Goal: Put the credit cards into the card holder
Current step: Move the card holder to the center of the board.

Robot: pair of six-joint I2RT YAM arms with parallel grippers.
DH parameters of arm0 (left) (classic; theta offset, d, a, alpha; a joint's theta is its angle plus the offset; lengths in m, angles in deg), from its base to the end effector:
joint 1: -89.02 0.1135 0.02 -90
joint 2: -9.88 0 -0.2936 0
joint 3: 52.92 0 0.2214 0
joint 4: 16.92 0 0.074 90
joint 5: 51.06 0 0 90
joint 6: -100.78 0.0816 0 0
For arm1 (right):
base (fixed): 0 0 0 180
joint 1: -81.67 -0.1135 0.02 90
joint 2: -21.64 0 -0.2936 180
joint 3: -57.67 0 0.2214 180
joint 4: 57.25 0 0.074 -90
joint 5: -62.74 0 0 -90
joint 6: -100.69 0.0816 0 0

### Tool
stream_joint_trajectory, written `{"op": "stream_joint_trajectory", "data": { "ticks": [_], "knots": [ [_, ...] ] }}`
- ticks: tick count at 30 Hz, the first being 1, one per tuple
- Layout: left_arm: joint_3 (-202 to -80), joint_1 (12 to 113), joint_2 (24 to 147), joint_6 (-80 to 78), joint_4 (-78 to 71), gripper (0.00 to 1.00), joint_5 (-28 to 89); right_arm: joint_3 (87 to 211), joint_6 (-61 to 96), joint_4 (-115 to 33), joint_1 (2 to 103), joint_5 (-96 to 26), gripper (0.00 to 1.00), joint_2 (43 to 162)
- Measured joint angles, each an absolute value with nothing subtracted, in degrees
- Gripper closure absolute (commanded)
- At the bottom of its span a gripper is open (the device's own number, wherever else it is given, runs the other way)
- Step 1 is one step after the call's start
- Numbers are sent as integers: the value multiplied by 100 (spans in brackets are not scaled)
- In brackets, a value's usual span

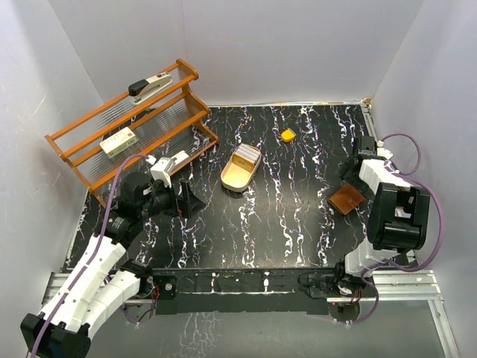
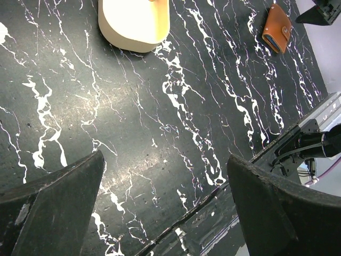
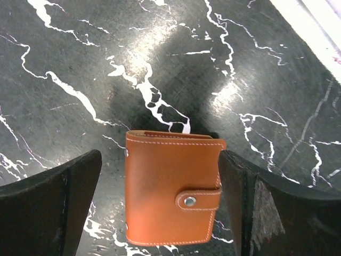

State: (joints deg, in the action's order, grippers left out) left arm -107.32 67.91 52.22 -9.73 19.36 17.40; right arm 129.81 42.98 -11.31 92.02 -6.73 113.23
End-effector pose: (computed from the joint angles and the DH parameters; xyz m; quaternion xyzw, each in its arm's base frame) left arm 0.1349 -0.0842 0.2960 0.1058 0.8244 -0.3362 0.4429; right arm 0.2895 -0.0820 0.1965 0.3849 0.8818 -0.1310 0.2390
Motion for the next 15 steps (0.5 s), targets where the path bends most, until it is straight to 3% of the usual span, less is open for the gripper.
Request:
{"op": "stream_joint_trajectory", "data": {
  "ticks": [4,10,15],
  "knots": [
    [-10732,6791,5083,-973,1980,1,1807,12885,4322,-1347,9272,-939,16,11489],
    [-10732,6791,5028,-973,1989,1,1877,12785,3942,-1485,9274,-1232,30,11599],
    [-10732,6791,5028,-958,1993,1,1897,12625,3599,-1682,9300,-1422,33,11496]
  ]
}}
